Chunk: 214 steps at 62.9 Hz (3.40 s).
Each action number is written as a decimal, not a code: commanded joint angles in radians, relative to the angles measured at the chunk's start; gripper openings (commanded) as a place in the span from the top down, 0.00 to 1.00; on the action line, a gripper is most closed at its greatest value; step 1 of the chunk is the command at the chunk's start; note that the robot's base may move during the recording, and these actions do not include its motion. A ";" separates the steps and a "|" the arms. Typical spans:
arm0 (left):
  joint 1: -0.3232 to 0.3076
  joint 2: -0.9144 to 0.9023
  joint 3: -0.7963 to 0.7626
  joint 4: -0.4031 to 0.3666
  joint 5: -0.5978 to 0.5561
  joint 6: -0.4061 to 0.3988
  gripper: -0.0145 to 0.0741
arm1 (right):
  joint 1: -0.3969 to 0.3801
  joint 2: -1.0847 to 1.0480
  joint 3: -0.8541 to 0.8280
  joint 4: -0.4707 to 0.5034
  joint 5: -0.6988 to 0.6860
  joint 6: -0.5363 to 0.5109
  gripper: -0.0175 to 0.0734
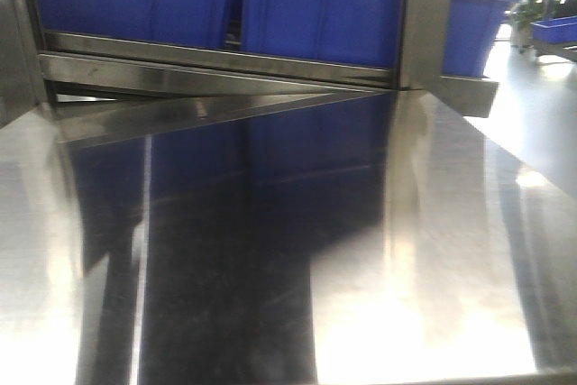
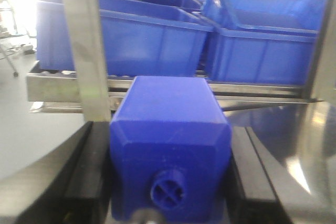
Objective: Pick and sort blue part to right shelf
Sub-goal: 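Drive the base away from the table holding both bottles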
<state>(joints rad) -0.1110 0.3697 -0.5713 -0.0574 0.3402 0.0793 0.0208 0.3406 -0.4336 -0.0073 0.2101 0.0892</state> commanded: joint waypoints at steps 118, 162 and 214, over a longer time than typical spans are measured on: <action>0.000 0.006 -0.029 -0.002 -0.093 -0.008 0.44 | -0.004 0.007 -0.028 0.000 -0.090 -0.002 0.34; 0.000 0.006 -0.029 -0.002 -0.093 -0.008 0.44 | -0.004 0.007 -0.028 0.000 -0.090 -0.002 0.34; 0.000 0.006 -0.029 -0.002 -0.093 -0.008 0.44 | -0.004 0.007 -0.028 0.000 -0.090 -0.002 0.34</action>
<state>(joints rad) -0.1110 0.3697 -0.5713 -0.0574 0.3402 0.0772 0.0208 0.3406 -0.4336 -0.0073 0.2101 0.0892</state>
